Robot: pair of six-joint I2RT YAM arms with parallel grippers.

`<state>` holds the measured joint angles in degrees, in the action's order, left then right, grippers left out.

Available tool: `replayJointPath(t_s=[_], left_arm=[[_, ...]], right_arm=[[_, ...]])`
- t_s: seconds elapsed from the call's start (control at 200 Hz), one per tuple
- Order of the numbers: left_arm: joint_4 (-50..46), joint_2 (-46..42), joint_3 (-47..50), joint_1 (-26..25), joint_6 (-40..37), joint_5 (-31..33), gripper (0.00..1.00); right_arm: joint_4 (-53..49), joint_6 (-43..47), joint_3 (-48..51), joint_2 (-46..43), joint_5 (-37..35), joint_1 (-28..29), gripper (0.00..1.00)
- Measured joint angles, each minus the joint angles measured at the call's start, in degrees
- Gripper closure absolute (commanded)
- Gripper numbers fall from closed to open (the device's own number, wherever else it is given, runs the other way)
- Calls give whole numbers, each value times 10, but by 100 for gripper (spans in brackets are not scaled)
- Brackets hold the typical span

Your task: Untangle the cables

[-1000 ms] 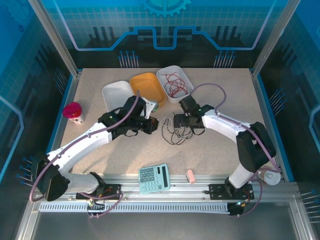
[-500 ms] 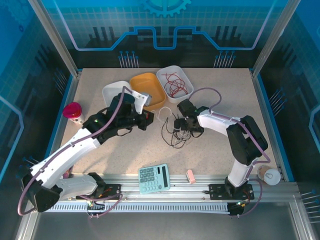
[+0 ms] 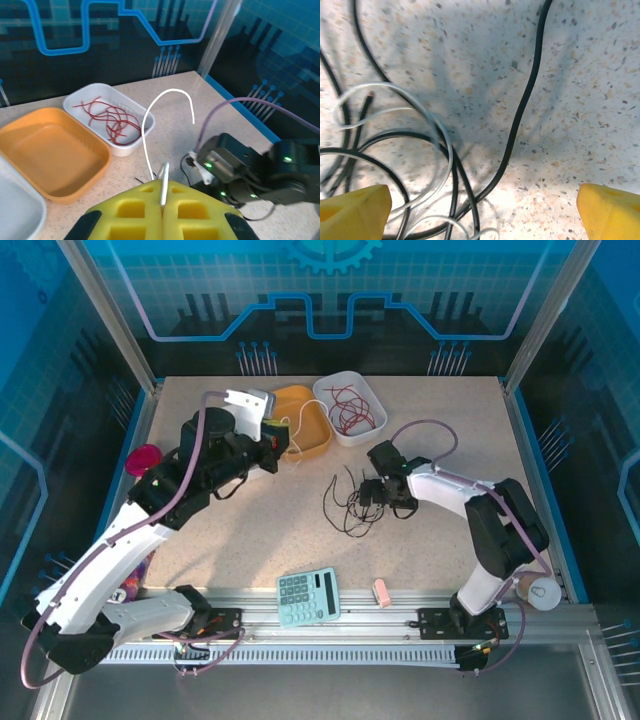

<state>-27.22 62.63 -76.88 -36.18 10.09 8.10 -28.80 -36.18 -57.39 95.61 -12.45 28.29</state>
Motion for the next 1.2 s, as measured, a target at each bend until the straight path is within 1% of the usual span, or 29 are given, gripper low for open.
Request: replayJointPath(t_s=[0.085, 0.21, 0.435, 0.55, 0.831, 1.046, 1.201], left_arm=[[8, 19, -12, 13, -1, 18, 100], [23, 64, -38, 40, -1, 26, 100], [49, 192, -110, 88, 1, 28, 100], [60, 253, -144, 114, 5, 26, 100], [66, 350, -199, 170, 22, 22, 100], [68, 399, -214, 198, 49, 1, 100], [63, 448, -235, 207, 65, -20, 100]], right_arm=[[1, 2, 4, -30, 8, 0, 4], [4, 3, 9, -80, 16, 0, 4], [5, 9, 15, -181, 21, 0, 0], [3, 14, 16, -222, 22, 0, 0], [-16, 17, 26, -276, 18, -1, 0], [-18, 17, 32, -305, 18, -2, 0], [-21, 17, 38, -318, 13, -2, 0]])
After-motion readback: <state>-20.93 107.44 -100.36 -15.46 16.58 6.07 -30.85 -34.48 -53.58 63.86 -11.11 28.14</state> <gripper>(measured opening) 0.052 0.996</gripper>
